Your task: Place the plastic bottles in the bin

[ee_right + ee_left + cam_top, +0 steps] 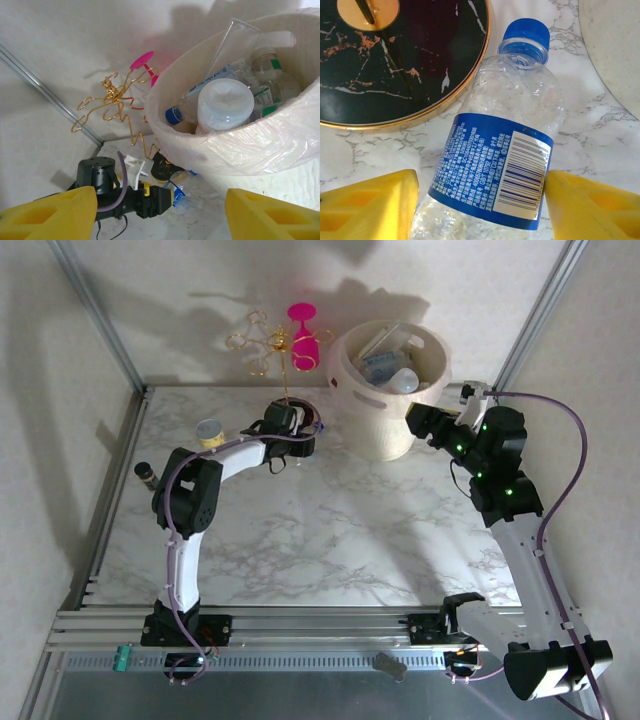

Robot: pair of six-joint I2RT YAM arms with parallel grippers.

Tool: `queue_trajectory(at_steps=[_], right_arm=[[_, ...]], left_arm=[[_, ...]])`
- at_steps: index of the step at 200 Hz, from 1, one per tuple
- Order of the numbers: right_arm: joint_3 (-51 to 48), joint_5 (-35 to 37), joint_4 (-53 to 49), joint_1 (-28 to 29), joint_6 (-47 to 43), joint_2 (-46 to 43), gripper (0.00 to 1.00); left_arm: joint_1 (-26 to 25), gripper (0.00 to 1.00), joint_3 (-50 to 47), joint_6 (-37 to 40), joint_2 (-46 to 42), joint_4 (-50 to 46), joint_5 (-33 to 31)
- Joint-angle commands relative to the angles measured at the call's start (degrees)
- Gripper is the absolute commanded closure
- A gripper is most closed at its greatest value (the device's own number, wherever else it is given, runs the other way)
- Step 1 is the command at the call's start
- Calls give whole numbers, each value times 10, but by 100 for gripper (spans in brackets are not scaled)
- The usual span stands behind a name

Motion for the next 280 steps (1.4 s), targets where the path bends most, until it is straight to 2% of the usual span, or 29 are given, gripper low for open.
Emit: queue_trajectory(at_steps=[1,58,159,202,254,280], right_arm=[[8,-6,5,1,-3,-1,31],[11,-7,3,1,2,-1,31],[8,-6,-1,1,7,-15,31],[8,-5,-1,1,10,-19,31],[9,-9,3,1,19,-31,32],[7,-21,5,1,29,-33,32]], left_arm=[[-11,34,16,-6,32,-32,-40],[-22,31,27,-16,47,-51,-85],[-31,27,26,-29,42,-52,-89],[-31,38,22,-32,35,-56,-88],[-33,43,-28,-53,-26,-42,-82],[-35,44,-74,-92,-82,-18,-42]])
